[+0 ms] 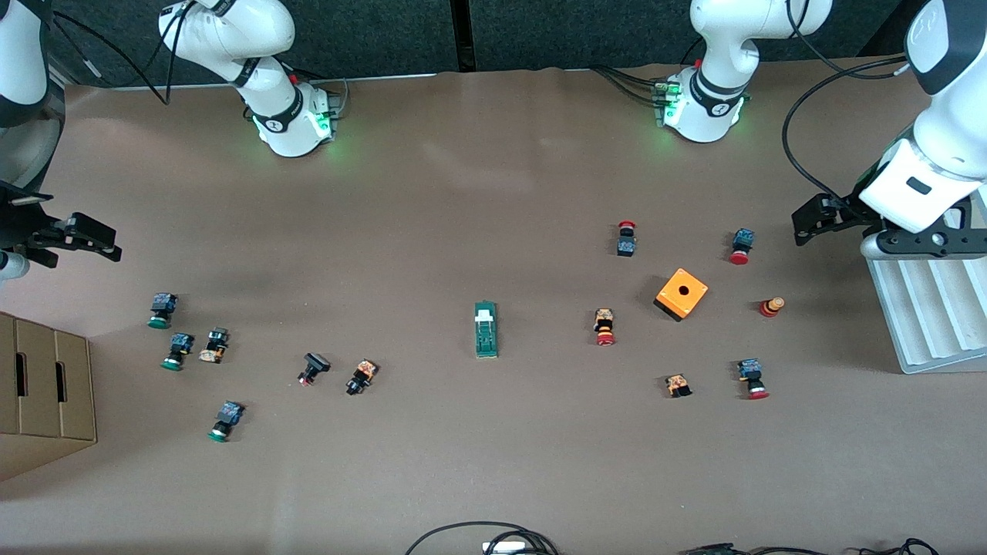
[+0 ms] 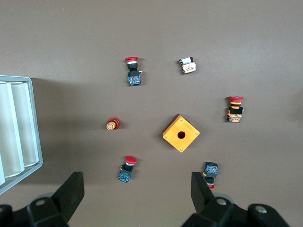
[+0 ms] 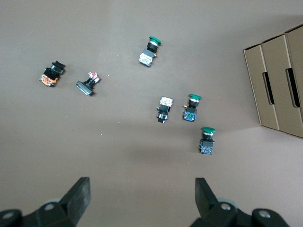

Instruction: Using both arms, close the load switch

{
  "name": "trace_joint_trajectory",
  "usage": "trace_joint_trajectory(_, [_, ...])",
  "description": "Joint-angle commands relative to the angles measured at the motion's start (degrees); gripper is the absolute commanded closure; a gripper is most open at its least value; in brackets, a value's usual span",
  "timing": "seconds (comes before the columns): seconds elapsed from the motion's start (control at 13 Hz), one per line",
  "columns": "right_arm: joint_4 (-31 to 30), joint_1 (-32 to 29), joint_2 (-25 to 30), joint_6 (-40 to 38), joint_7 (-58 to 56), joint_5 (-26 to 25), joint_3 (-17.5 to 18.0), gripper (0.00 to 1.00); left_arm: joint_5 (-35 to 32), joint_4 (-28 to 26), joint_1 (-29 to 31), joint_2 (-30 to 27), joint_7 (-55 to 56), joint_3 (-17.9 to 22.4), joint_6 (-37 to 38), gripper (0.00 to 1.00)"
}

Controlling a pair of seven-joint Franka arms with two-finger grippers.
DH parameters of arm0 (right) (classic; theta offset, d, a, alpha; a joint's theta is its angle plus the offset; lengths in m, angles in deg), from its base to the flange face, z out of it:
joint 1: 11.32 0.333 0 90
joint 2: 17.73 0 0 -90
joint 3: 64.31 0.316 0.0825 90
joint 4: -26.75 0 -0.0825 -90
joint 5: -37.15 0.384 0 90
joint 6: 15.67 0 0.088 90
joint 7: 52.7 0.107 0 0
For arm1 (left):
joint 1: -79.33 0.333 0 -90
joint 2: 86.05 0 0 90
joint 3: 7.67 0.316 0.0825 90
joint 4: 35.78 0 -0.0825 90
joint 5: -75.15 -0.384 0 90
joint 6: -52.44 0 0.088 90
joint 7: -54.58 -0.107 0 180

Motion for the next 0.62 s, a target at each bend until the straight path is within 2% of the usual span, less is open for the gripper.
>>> trace_joint_trajectory(0.0, [1.2, -0.1, -0.8, -0.1, -0.1, 0.0, -0.1, 0.00, -0.4, -0.9, 0.0, -1.2, 0.8, -0.3, 0.1, 0.00])
trace_joint_trajectory(0.54, [1.5, 0.0, -0.8, 0.0, -0.2, 0.0, -0.1, 0.00, -0.3, -0.9, 0.1, -1.2, 0.6, -0.3, 0.1, 0.00])
